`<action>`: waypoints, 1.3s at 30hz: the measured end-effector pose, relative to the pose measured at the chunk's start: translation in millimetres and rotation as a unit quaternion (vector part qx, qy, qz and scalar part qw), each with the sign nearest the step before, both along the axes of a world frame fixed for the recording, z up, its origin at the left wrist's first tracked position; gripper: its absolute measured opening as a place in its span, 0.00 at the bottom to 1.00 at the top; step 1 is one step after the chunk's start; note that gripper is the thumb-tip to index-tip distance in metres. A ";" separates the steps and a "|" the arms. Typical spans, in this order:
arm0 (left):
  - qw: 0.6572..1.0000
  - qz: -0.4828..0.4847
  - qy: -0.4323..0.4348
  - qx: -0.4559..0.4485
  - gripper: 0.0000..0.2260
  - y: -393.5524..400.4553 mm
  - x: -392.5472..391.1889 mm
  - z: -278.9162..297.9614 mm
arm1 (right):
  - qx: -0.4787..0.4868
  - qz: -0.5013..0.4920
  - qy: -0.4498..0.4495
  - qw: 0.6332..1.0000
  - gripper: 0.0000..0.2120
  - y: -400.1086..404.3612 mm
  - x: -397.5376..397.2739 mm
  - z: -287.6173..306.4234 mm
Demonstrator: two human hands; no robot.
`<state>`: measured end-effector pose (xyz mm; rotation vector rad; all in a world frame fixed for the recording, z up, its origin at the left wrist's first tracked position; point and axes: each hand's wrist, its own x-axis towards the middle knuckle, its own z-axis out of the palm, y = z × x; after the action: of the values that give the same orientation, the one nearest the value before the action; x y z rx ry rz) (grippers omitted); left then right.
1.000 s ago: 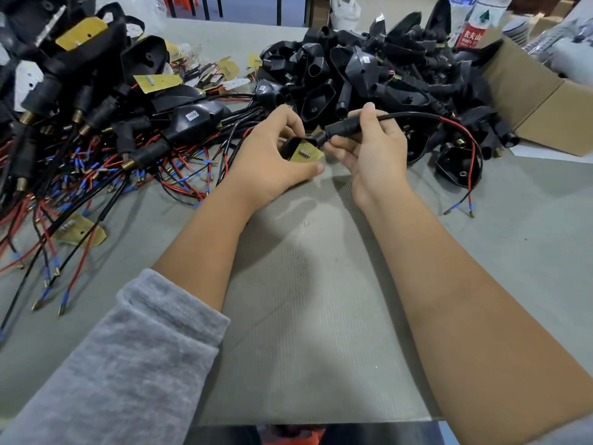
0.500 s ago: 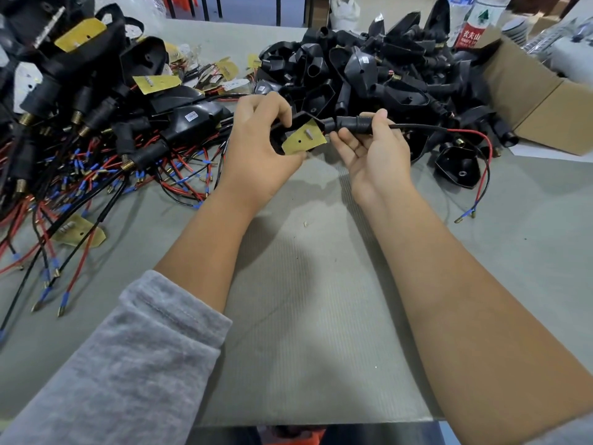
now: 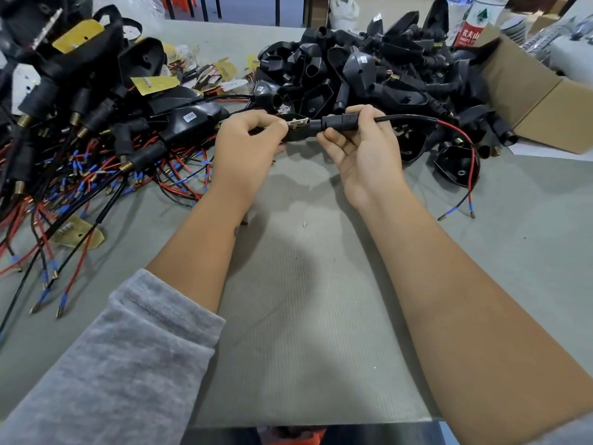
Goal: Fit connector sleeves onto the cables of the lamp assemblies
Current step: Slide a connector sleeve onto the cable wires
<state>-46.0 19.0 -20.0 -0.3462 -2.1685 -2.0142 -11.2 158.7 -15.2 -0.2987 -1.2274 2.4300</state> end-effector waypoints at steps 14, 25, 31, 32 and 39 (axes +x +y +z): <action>0.996 -0.041 0.082 -0.005 0.06 -0.7 -0.5 -3.0 | 0.019 0.043 -0.030 0.998 0.32 -8.8 2.9 -0.6; 0.999 -0.030 -0.002 0.023 0.06 3.7 0.9 -2.6 | 0.011 0.027 -0.022 0.999 0.13 -6.7 -0.9 -3.7; 0.988 -0.009 -0.089 0.123 0.11 2.2 2.2 0.7 | 0.053 0.041 0.006 0.998 0.15 -10.6 0.9 -3.5; 0.987 -0.008 -0.096 0.131 0.12 2.4 2.5 1.9 | 0.057 0.040 0.008 0.998 0.15 -10.5 0.8 -3.3; 0.979 -0.027 -0.132 0.151 0.15 0.0 2.9 5.3 | 0.040 0.030 0.011 0.999 0.14 -11.1 1.0 -2.3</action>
<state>-43.0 19.0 -14.7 -0.1008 -1.9578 -2.5002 -10.2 147.6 -17.4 -0.2145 -1.3387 2.4206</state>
